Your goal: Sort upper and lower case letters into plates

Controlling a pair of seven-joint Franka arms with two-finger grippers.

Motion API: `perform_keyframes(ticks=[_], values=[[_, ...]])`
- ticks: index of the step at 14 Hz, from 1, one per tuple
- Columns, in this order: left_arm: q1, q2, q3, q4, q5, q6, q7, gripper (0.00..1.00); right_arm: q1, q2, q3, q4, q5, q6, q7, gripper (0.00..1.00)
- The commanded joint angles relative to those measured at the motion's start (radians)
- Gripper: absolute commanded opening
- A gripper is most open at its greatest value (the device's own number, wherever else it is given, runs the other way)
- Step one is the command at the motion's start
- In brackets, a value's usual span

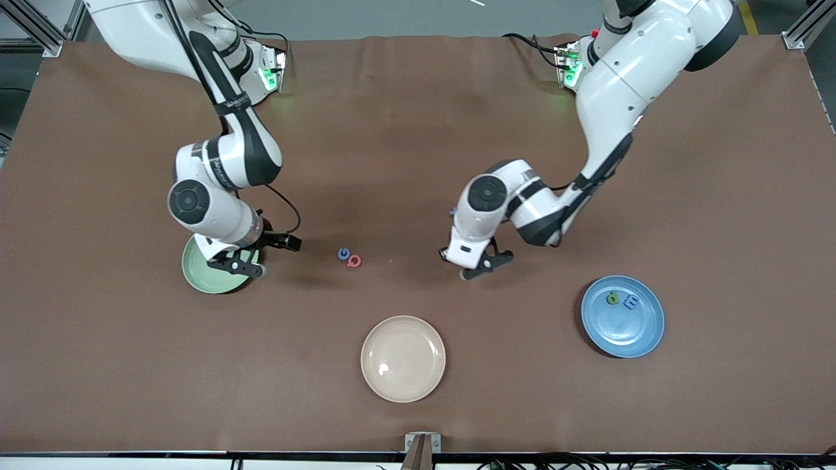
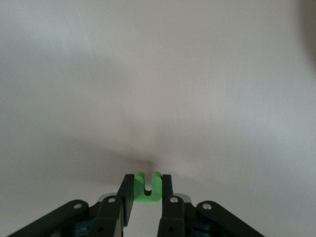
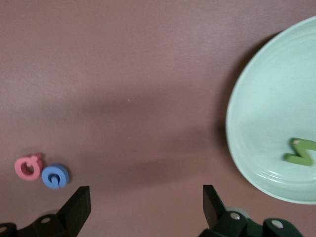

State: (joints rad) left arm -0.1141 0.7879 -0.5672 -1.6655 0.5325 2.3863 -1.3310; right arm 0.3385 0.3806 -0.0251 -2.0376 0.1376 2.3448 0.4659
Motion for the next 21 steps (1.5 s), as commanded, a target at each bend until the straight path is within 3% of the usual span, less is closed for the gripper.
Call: perform_keyframes(ticks=[1,5,9,14,16,17,18,20,21], values=[[0.092,-0.1,-0.011,-0.02,0.018,-0.071,0.108,0.01,0.04,0.082,-0.012,0.04,-0.001,0.065,0.138,1.0],[0.223,-0.134,-0.01,-0.027,0.018,-0.15,0.307,0.02,0.108,0.152,-0.018,0.102,-0.015,0.073,0.272,1.0],[0.325,-0.13,-0.002,-0.02,0.067,-0.151,0.337,0.03,0.151,0.211,-0.022,0.111,-0.026,0.154,0.365,1.0],[0.415,-0.093,-0.002,-0.019,0.096,-0.033,0.36,0.04,0.198,0.227,-0.022,0.111,-0.076,0.163,0.488,1.0],[0.416,-0.079,0.004,-0.016,0.109,-0.012,0.36,0.13,0.212,0.227,-0.022,0.112,-0.078,0.166,0.513,1.0],[0.416,-0.075,0.015,-0.016,0.109,-0.012,0.36,0.24,0.218,0.227,-0.022,0.112,-0.078,0.166,0.523,1.0],[0.416,-0.073,0.02,-0.019,0.109,-0.01,0.36,0.41,0.226,0.227,-0.022,0.117,-0.079,0.166,0.536,1.0],[0.421,-0.081,0.021,-0.055,0.115,0.029,0.36,1.0,0.232,0.227,-0.021,0.117,-0.078,0.174,0.539,1.0],[0.419,-0.085,0.021,-0.077,0.138,0.036,0.358,1.0,0.237,0.227,-0.021,0.117,-0.078,0.179,0.55,1.0]])
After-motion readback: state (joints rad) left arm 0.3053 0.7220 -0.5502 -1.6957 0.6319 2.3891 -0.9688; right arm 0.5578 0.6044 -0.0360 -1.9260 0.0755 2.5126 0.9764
